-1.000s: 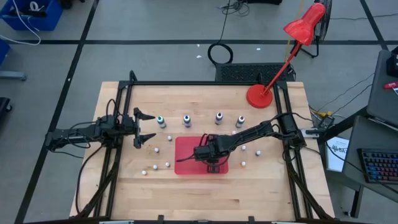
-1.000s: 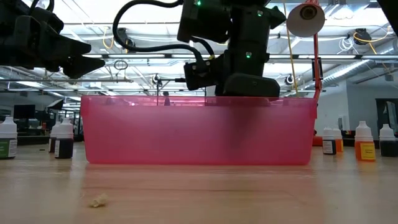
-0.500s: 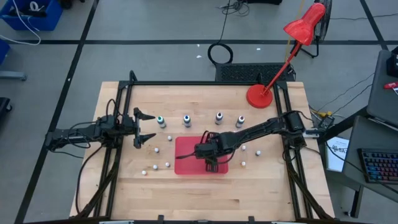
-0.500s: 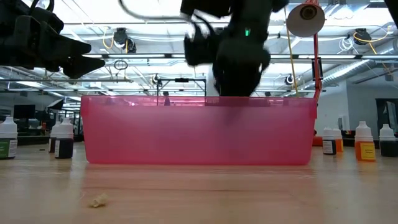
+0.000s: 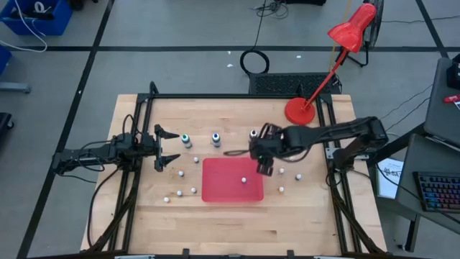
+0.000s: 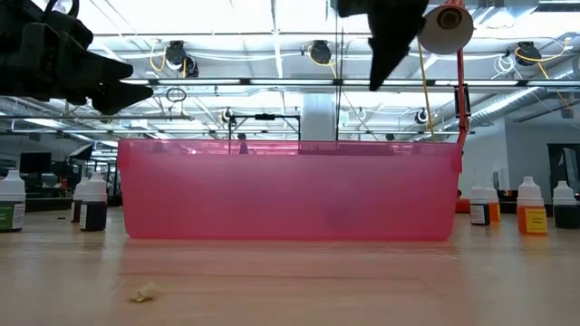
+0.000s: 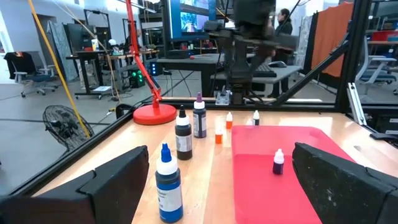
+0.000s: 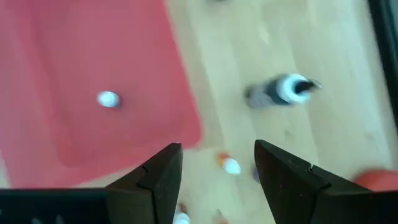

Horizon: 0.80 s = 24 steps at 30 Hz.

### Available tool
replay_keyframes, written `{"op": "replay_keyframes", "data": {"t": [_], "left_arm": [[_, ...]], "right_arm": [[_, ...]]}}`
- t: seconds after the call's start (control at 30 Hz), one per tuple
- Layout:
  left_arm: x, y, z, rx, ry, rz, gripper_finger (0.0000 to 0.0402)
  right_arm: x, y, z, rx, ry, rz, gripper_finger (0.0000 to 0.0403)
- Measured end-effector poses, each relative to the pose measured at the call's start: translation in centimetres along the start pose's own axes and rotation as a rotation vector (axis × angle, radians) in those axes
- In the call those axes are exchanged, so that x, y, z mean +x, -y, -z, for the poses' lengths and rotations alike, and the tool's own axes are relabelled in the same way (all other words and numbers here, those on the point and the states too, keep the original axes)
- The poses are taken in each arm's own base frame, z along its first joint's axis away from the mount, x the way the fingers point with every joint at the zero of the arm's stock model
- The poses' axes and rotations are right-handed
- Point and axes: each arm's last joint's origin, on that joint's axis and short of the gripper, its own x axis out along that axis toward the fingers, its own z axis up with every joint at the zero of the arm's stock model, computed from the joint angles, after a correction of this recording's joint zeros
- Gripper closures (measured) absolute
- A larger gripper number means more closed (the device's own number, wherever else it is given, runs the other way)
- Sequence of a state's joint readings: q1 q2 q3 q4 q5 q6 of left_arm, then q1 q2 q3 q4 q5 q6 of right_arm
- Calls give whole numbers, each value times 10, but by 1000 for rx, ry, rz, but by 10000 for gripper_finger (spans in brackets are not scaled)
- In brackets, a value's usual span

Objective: Pick & Place food coloring
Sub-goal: Put the small orange food coloring bottle into the pink bin

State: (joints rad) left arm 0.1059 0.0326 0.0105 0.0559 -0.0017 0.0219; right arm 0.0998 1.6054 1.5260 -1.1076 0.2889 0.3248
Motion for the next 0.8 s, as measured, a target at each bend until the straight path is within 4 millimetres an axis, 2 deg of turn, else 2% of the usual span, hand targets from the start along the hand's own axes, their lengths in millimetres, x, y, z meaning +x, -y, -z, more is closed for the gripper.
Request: {"op": "replay_keyframes", "data": {"t": [0.1, 0.33, 0.47, 0.63, 0.8], "left_arm": [[0, 0, 0, 0, 0, 0, 9], [0, 0, 0, 0, 0, 0, 9], [0, 0, 0, 0, 0, 0, 9], [0, 0, 0, 0, 0, 0, 9], [0, 0, 0, 0, 0, 0, 9]], "right_arm": [[12, 12, 9, -21, -13, 23, 199], [75, 33, 43, -11, -119, 67, 188], [102, 39, 58, 12, -107, 52, 191], [118, 39, 67, 27, -71, -13, 191], [123, 39, 73, 8, -74, -5, 192]]}}
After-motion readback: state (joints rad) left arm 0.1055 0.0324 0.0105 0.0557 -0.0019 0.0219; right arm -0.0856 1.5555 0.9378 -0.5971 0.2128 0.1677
